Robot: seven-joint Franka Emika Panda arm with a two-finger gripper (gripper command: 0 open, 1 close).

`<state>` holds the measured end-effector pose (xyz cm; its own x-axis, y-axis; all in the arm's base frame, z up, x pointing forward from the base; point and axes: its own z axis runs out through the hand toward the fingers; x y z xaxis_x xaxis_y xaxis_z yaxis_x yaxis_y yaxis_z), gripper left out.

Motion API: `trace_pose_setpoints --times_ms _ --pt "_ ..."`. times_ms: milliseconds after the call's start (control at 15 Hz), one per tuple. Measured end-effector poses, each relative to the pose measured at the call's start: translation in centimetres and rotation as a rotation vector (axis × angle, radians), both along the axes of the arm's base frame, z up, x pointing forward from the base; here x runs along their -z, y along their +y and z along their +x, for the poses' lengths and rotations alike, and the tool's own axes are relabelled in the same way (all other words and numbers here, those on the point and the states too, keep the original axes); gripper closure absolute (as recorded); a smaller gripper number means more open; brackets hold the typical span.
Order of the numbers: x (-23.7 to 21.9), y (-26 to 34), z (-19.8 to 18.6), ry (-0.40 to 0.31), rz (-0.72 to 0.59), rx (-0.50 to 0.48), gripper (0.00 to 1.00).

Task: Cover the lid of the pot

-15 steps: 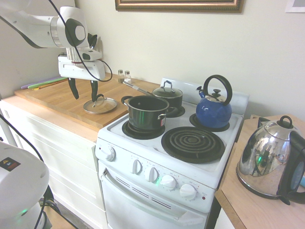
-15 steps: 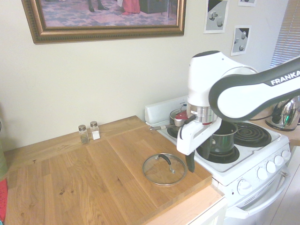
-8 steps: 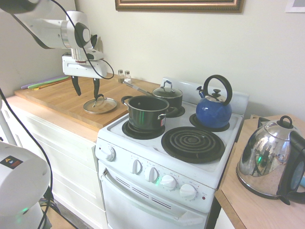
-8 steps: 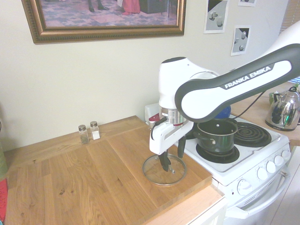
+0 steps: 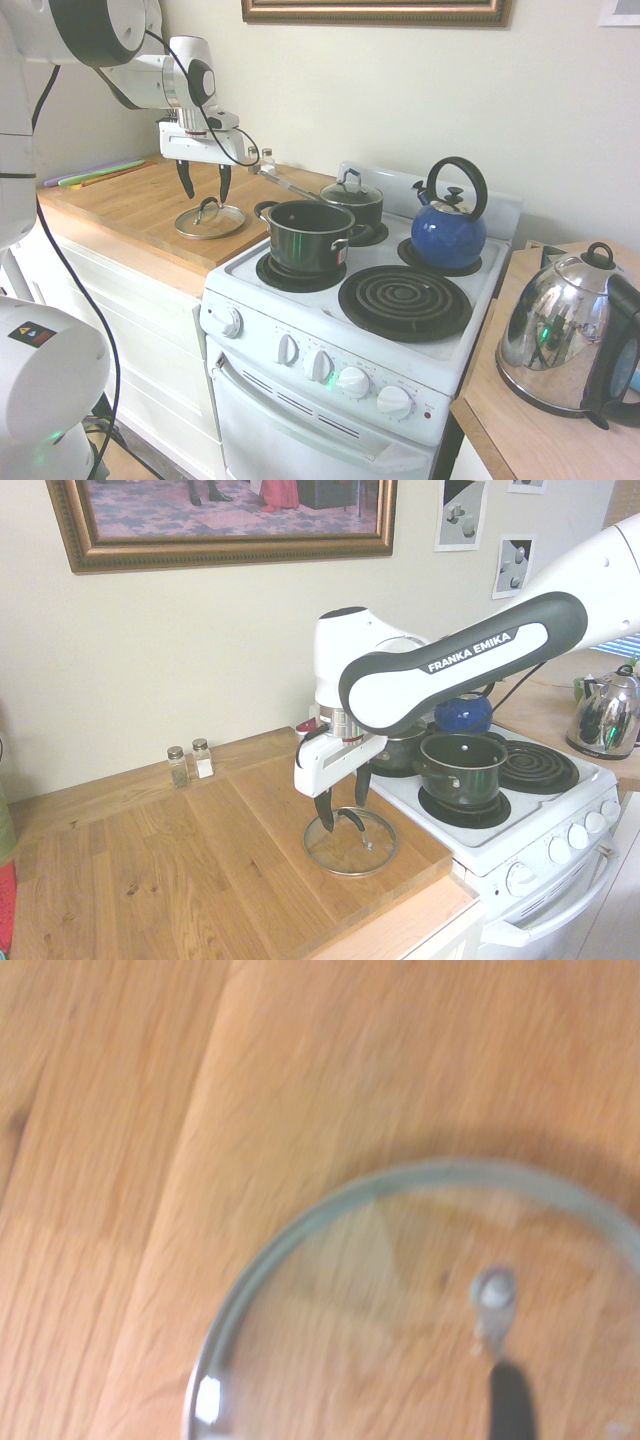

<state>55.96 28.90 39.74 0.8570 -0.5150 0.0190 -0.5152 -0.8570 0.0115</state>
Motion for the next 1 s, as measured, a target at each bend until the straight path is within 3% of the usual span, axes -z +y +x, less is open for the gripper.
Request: trace_pose_setpoints --times_ms 67,1000 --pt "0.1 -0.3 0.2 0.001 -0.002 0.006 1.00" --pt "2.3 -0.6 -1.1 0.064 -0.043 0.028 1.00"
